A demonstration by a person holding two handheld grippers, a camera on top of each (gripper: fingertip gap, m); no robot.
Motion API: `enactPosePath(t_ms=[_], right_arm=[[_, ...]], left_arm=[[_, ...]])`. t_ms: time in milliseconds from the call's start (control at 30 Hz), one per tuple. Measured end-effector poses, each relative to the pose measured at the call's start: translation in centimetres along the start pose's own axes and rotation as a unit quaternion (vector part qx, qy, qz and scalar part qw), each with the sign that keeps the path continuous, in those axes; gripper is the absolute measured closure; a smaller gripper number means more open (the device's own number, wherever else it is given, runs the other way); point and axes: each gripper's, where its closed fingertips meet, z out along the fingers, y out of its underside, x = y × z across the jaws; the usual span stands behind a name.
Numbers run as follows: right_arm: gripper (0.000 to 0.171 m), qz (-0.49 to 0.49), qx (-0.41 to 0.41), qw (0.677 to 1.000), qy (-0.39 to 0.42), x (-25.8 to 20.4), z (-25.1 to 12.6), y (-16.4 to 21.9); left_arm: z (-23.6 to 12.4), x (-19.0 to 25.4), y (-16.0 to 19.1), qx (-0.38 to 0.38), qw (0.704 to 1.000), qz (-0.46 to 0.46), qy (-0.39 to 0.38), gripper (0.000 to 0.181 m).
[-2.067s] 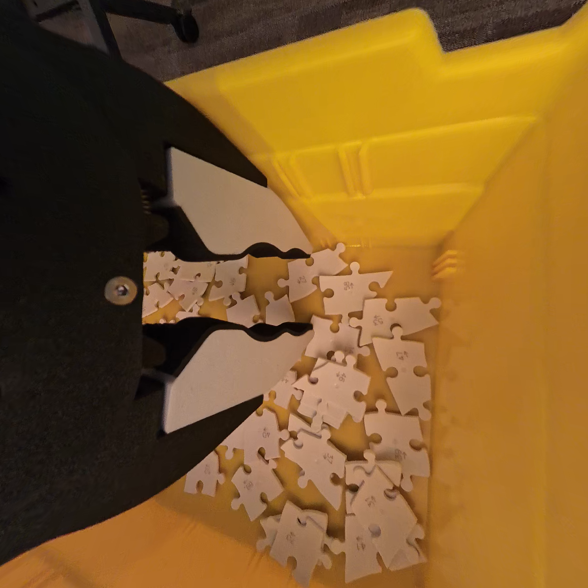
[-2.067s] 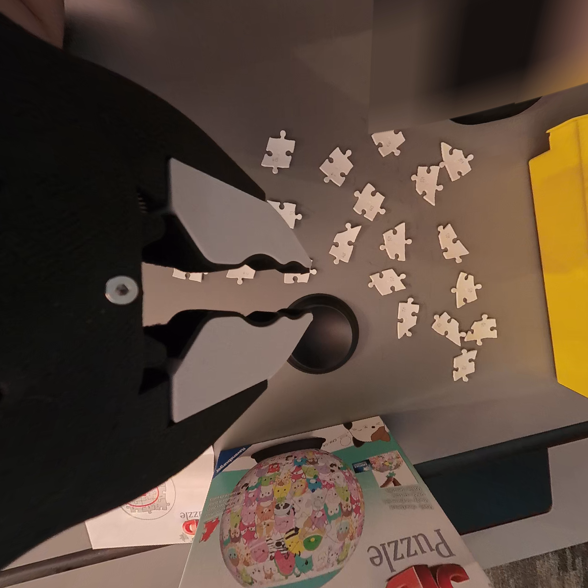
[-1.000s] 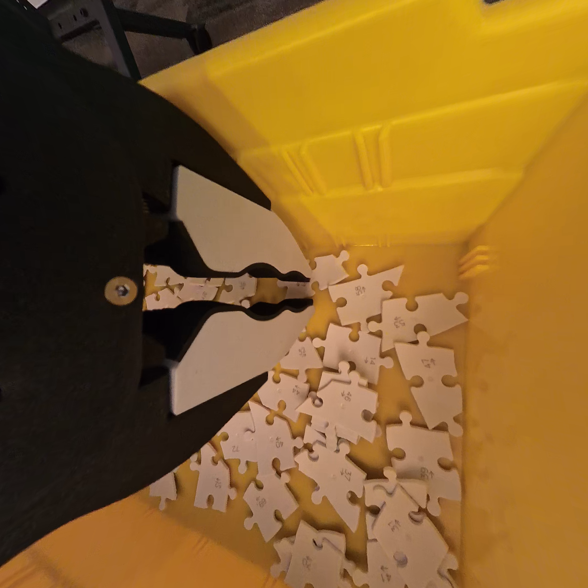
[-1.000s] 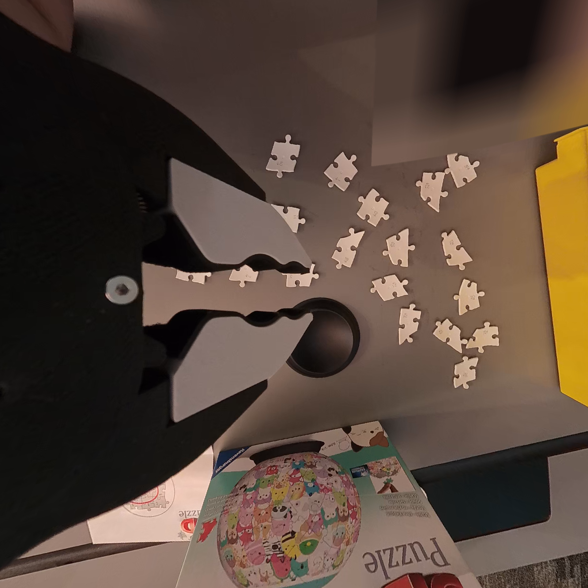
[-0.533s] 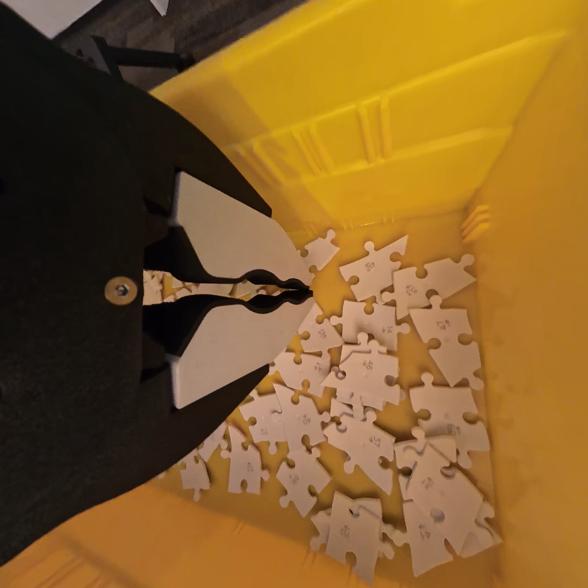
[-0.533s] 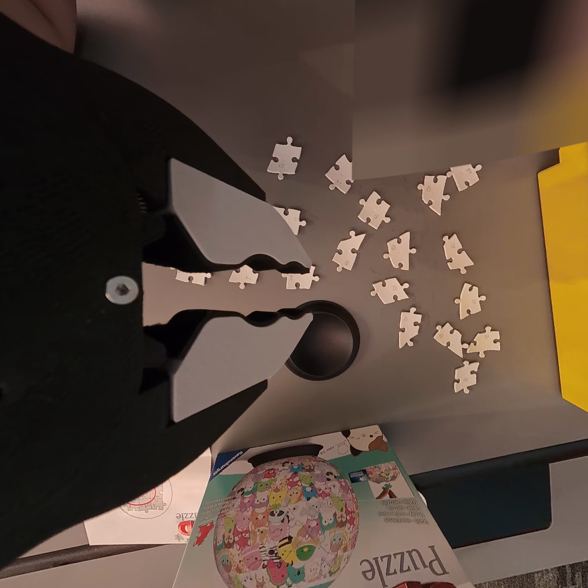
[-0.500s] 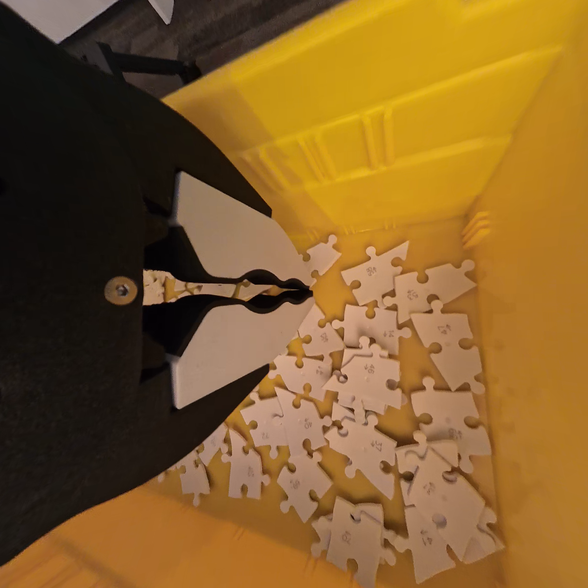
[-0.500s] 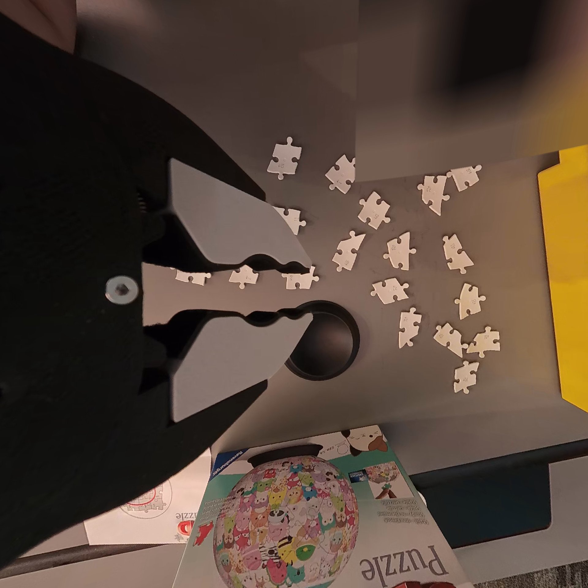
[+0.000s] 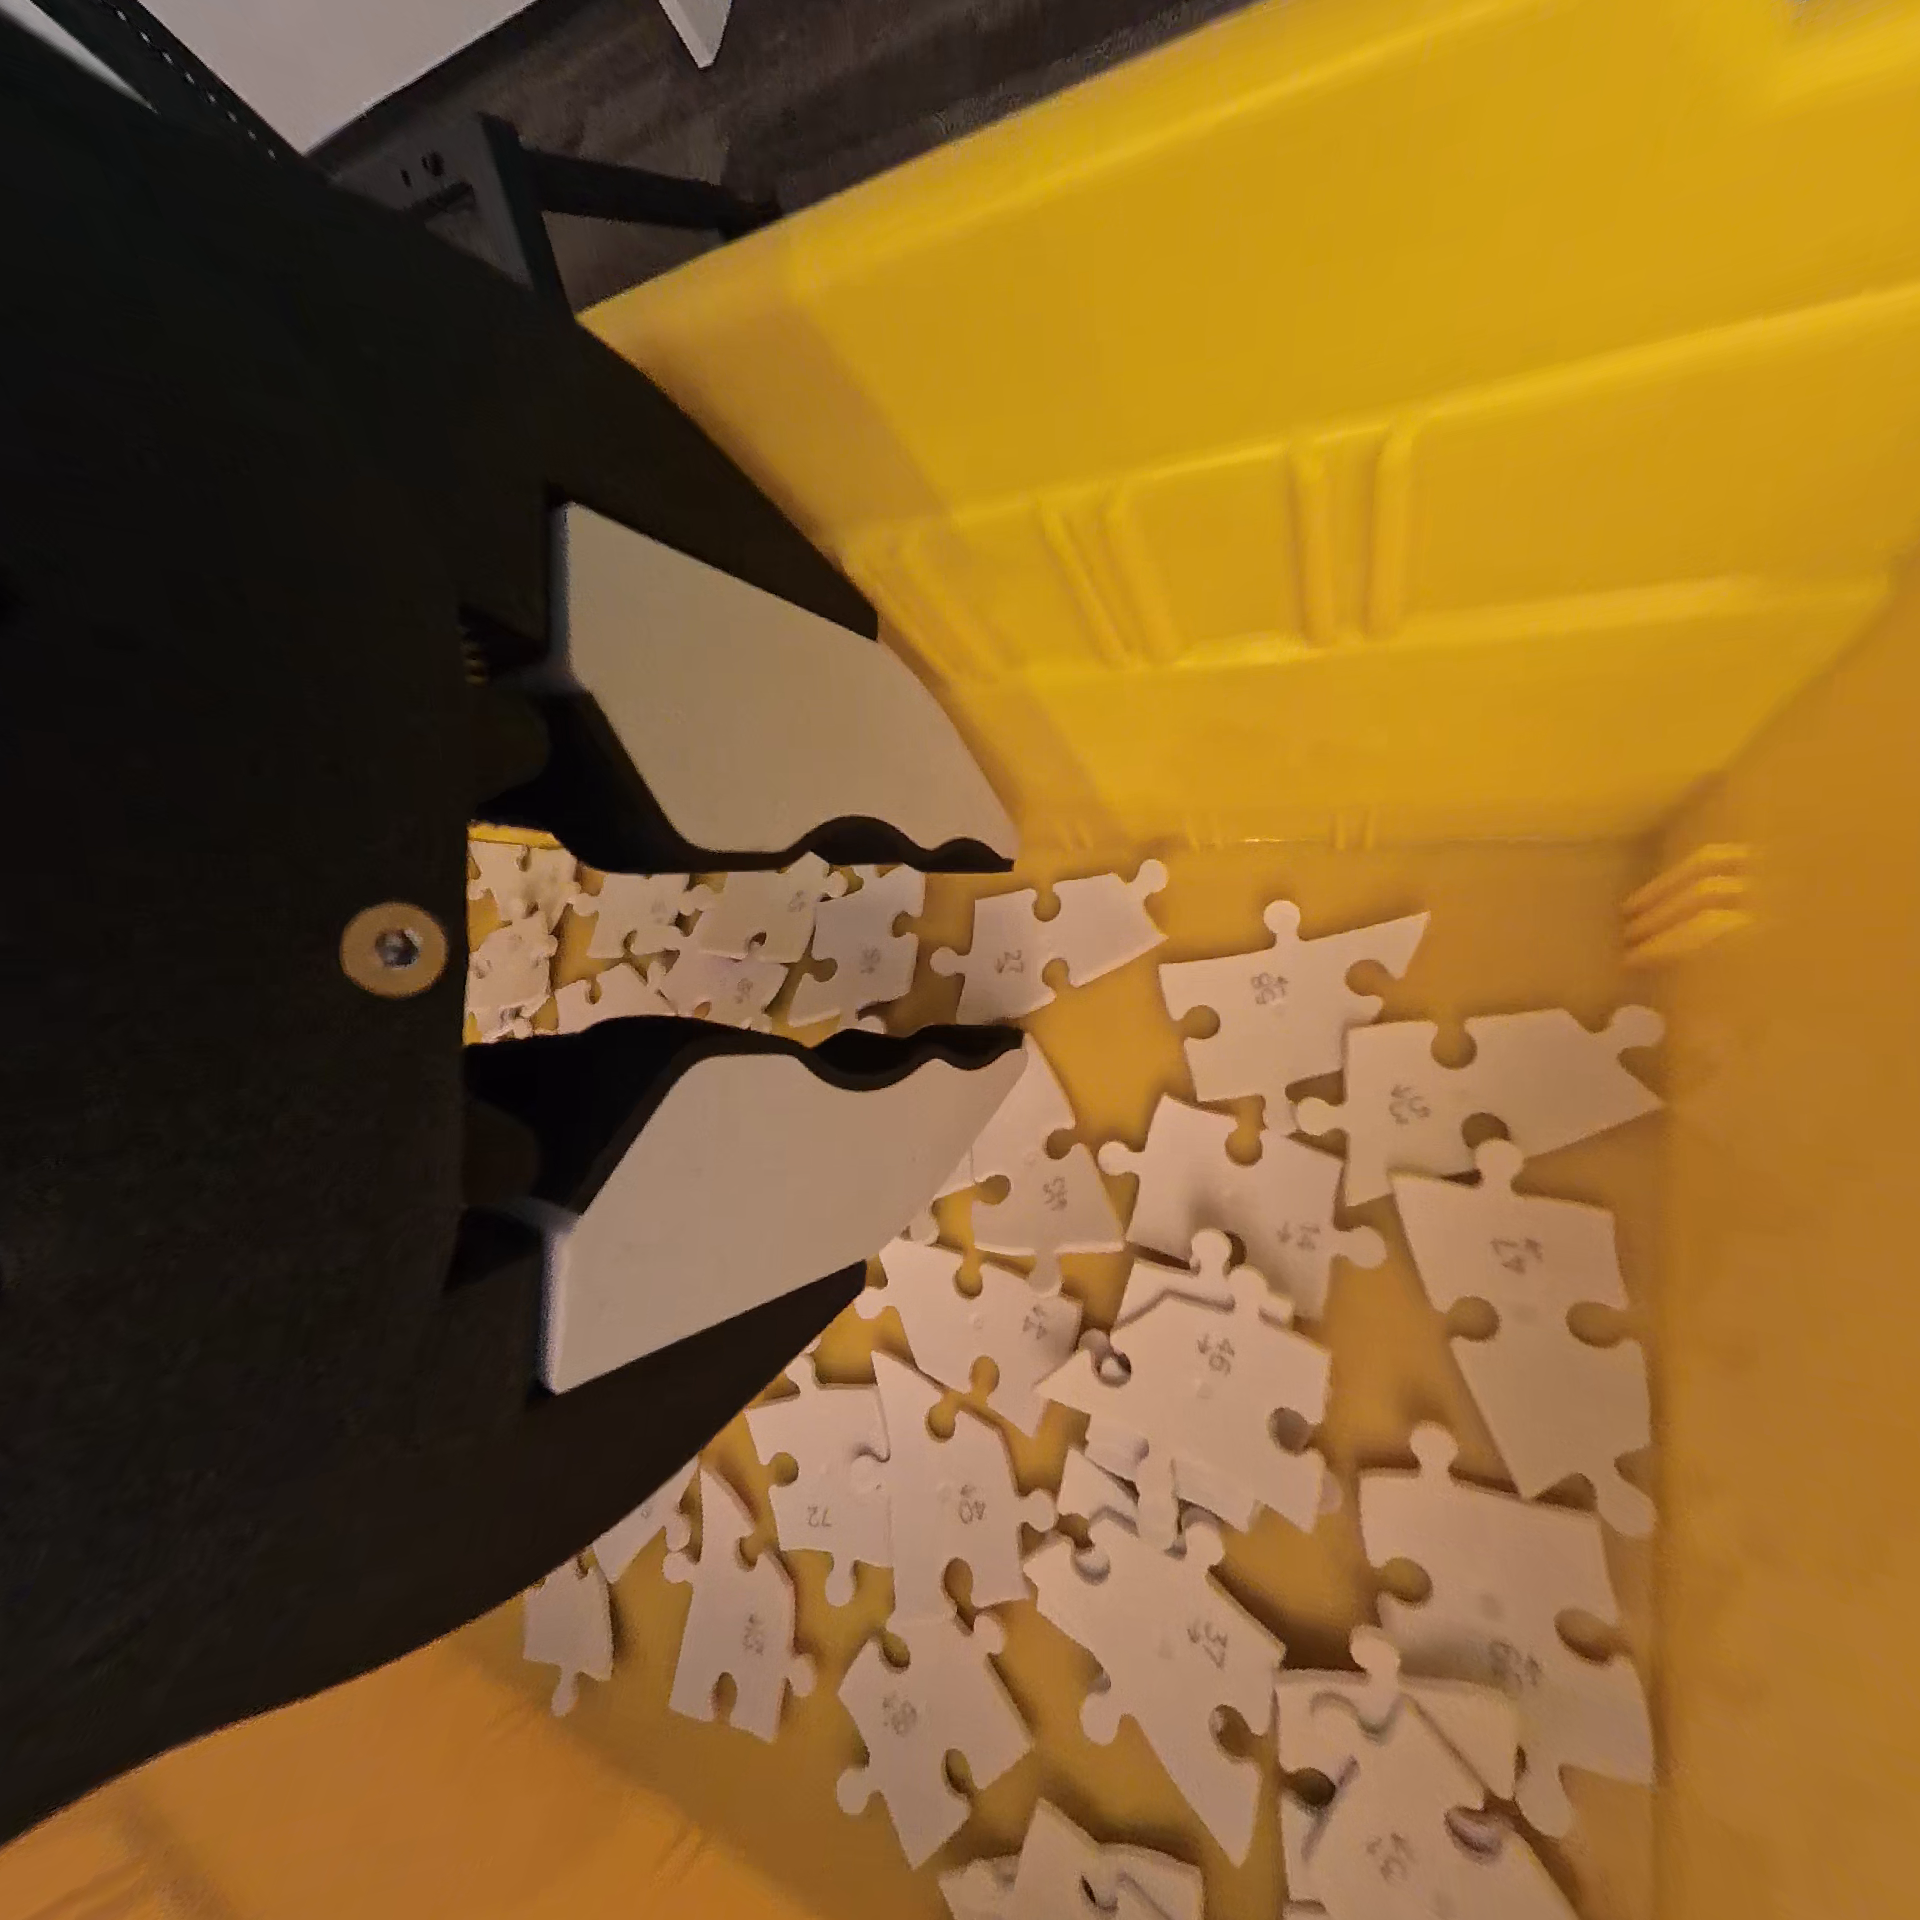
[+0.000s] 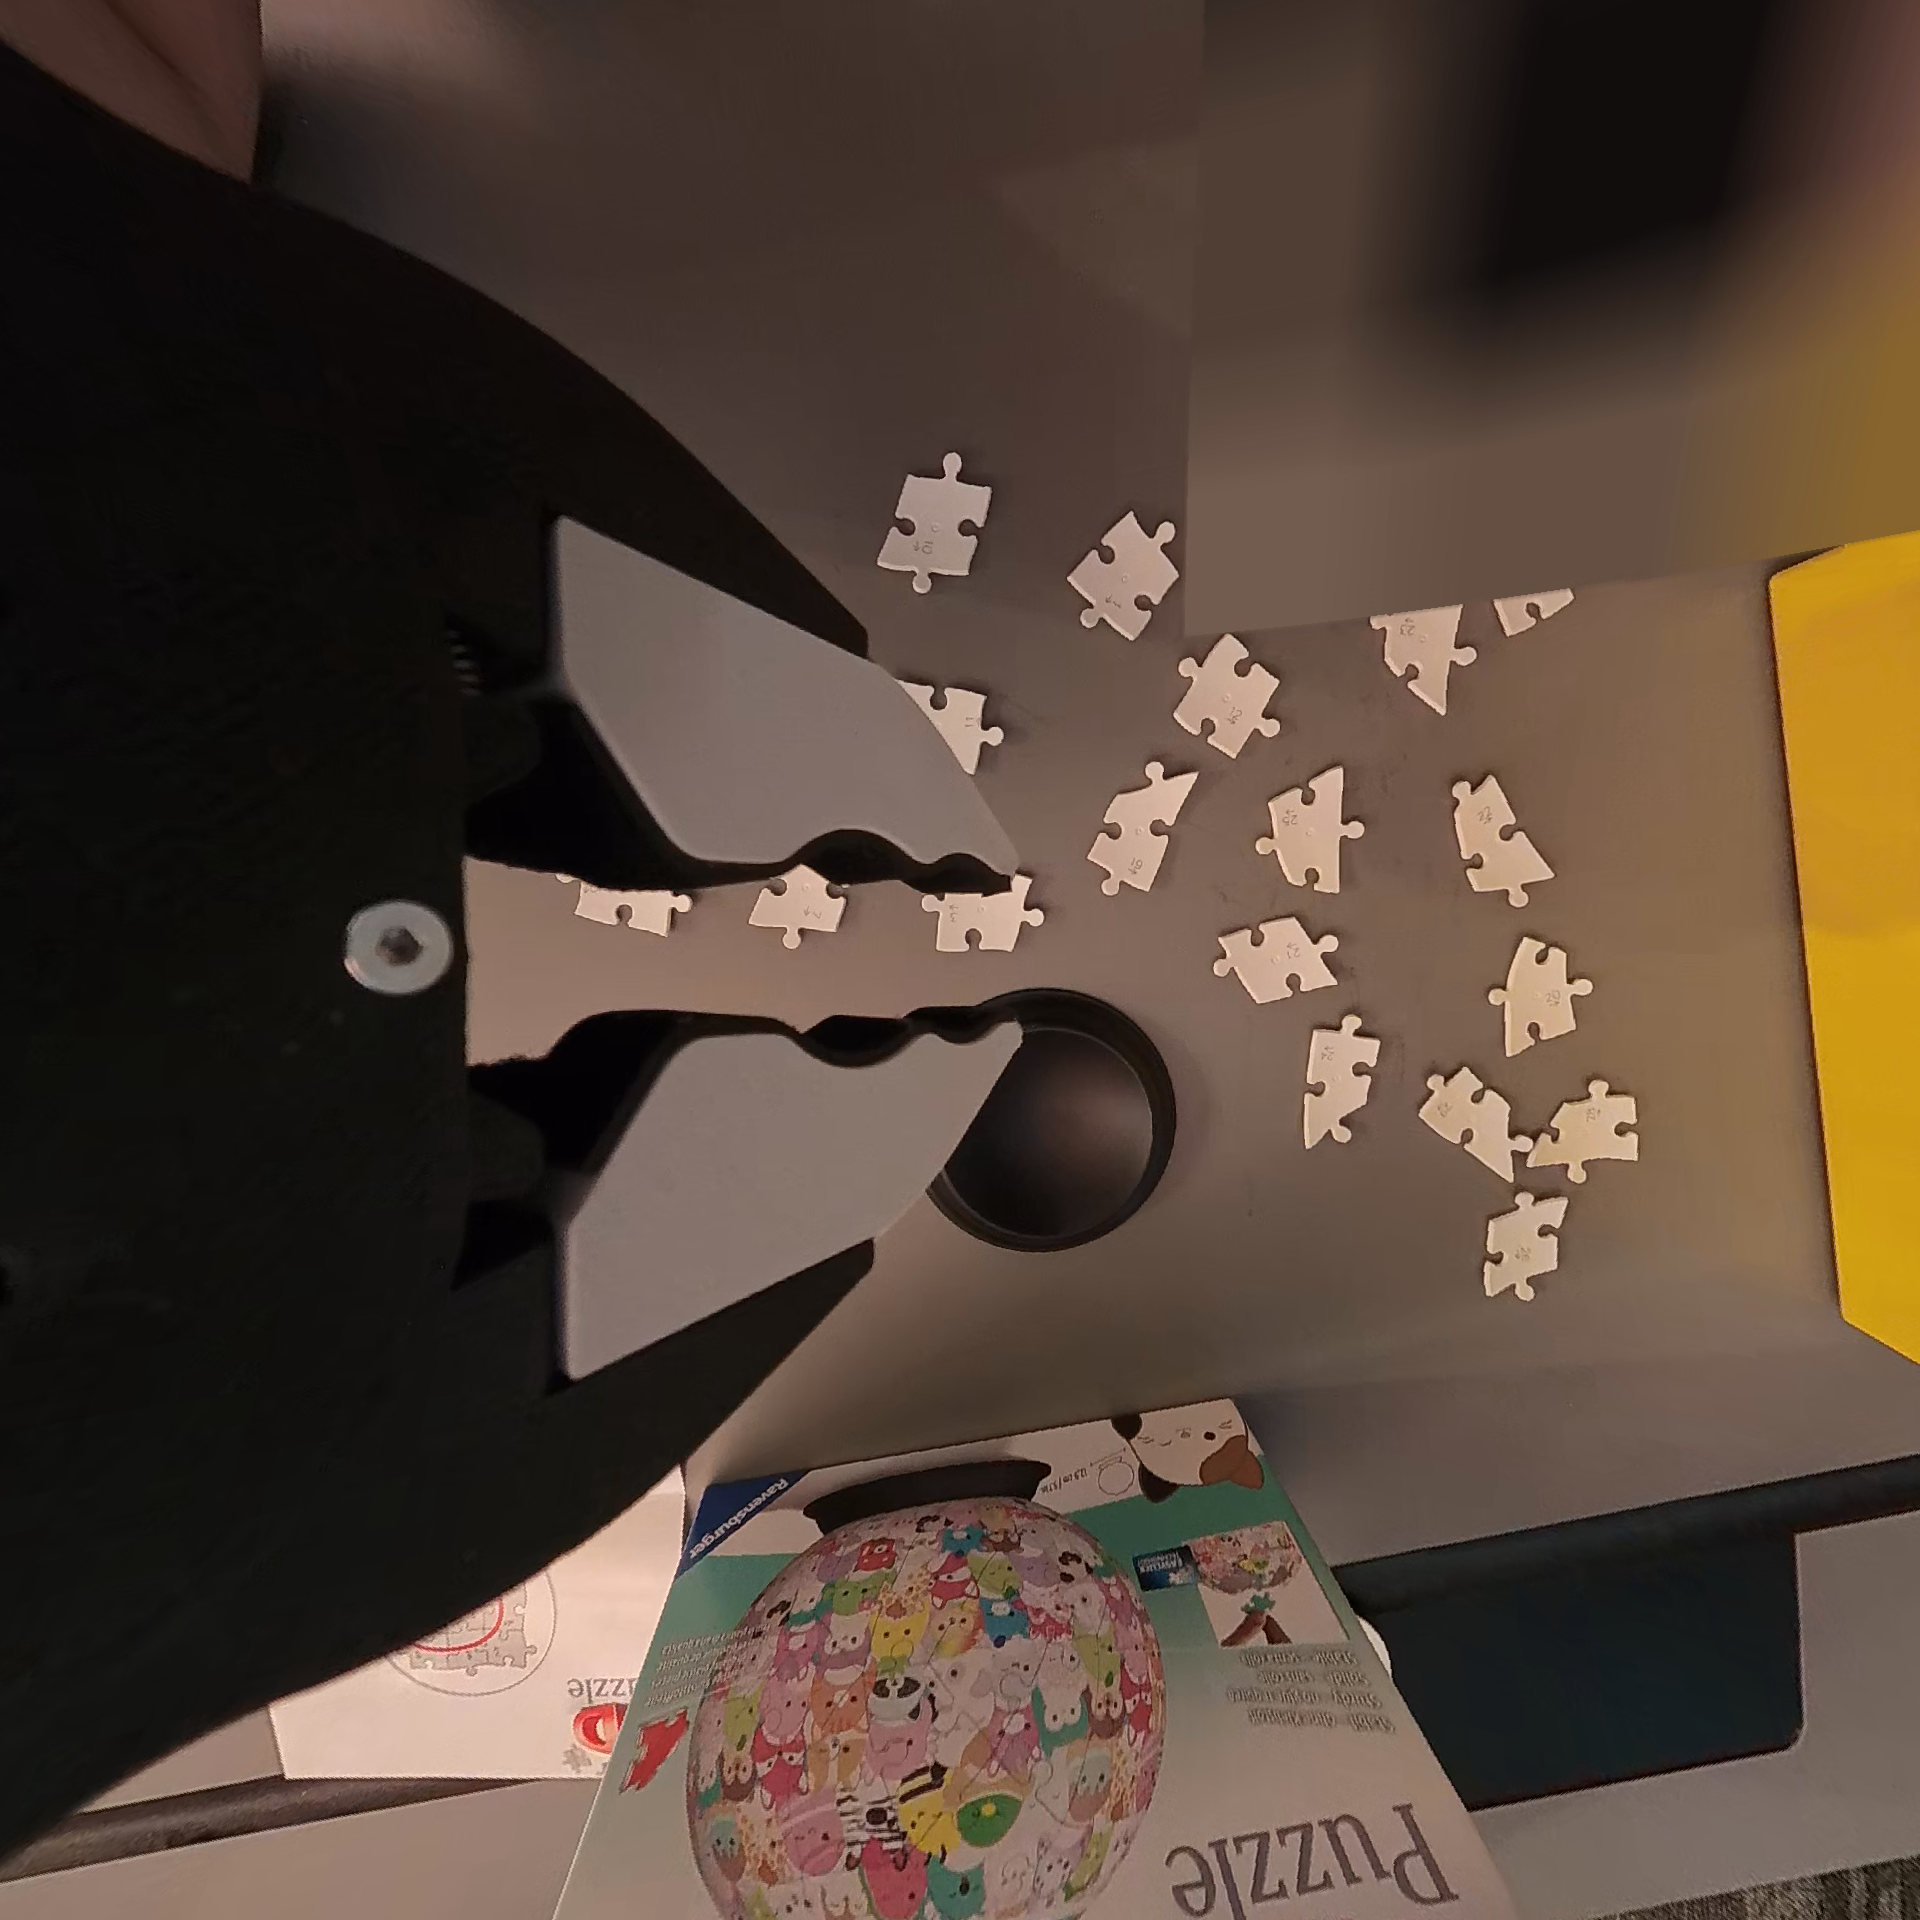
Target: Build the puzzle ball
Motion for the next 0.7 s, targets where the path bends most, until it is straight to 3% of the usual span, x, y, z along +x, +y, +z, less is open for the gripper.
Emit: enactPosePath(t_ms=[233,500,700], right_arm=[[0.149,-0.004,-0.006,1.000,-0.002,-0.22,0.10,0.07],[0.149,-0.008,-0.005,1.000,-0.002,-0.39,0.07,-0.03],[0.150,-0.010,-0.006,1.000,-0.004,-0.46,0.05,-0.04]], left_arm=[[0.30,0.02,0.13,-0.002,1.000,-0.001,0.018,0.161],[0.26,0.84,0.24,0.003,0.997,0.079,-0.006,0.177],[0.16,0.81,0.65,-0.014,0.996,0.083,-0.006,0.181]])
